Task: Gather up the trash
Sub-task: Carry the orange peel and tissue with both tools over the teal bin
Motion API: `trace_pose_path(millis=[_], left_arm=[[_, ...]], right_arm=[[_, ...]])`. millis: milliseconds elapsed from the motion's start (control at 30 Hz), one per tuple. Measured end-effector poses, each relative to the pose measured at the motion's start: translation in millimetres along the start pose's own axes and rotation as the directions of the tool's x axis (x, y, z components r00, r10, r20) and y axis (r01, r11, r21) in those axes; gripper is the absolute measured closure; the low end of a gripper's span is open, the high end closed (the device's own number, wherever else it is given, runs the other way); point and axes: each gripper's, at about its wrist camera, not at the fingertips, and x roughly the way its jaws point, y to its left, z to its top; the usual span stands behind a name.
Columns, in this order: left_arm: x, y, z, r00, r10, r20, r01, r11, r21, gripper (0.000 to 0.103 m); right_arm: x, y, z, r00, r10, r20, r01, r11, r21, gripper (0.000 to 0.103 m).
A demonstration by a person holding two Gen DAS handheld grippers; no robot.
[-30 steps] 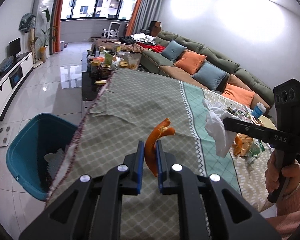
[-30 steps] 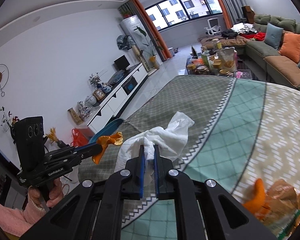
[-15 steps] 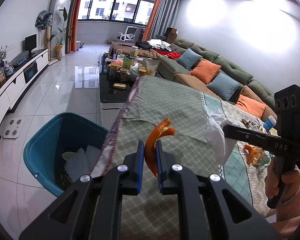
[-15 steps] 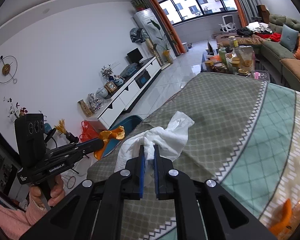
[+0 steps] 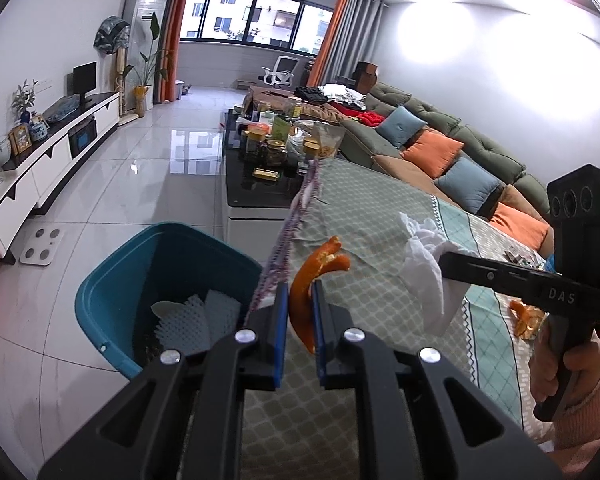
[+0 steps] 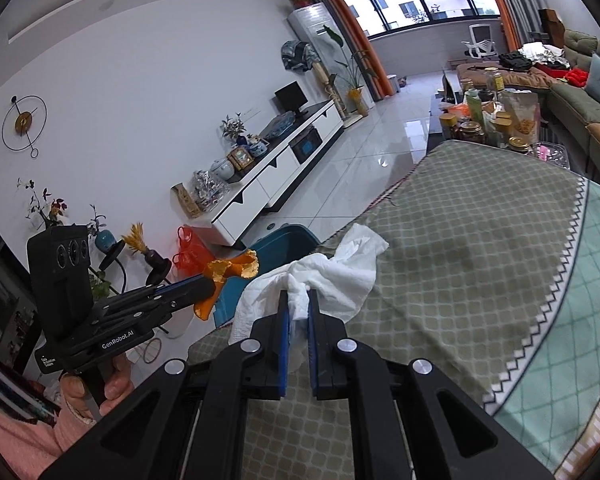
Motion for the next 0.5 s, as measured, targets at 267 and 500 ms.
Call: trace_pose_path(millis=[267,500], left_arm=[[-1,19,1,0.999,0.038,0.008,-0.037,0.999,-0.03,0.09],[-1,36,1,0.997,0.076,0.008,-0.075,0.995,-0.064,0.09]], right_arm=[[19,13,10,1.0,0.016,-0.018,-0.016,0.999,-0.029,0.095],[40,26,17,0.998,0.026,-0.05,-0.03,0.997,-0.069,0.095]])
